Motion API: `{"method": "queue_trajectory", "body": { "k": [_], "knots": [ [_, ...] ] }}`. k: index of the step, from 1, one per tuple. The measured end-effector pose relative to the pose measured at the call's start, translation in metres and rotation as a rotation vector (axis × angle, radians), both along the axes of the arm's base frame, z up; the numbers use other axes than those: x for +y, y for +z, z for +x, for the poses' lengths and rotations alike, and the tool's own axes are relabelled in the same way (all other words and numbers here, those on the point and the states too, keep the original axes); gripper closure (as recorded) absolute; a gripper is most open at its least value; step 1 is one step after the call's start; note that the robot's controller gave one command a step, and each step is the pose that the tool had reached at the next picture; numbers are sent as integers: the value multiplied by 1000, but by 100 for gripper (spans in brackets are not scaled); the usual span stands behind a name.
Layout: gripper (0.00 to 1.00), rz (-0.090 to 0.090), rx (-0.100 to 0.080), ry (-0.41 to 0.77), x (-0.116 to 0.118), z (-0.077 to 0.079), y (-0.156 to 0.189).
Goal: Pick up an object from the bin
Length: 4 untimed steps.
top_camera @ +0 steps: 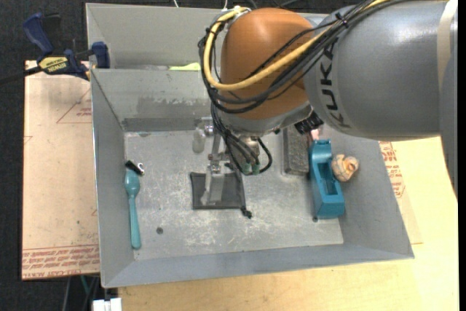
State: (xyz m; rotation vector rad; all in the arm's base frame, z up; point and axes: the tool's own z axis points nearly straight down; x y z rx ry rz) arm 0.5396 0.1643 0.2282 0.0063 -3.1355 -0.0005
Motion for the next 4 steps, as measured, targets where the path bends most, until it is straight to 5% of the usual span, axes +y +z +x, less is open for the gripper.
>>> {"method": "queue_trajectory", "body": {
  "k": [1,3,4],
  "knots": [
    [0,1,-7,-3,-1,2,4],
    [0,5,-15,174,-65,6,-105],
    [100,4,-11,256,-85,26,-157]
  ]
}}
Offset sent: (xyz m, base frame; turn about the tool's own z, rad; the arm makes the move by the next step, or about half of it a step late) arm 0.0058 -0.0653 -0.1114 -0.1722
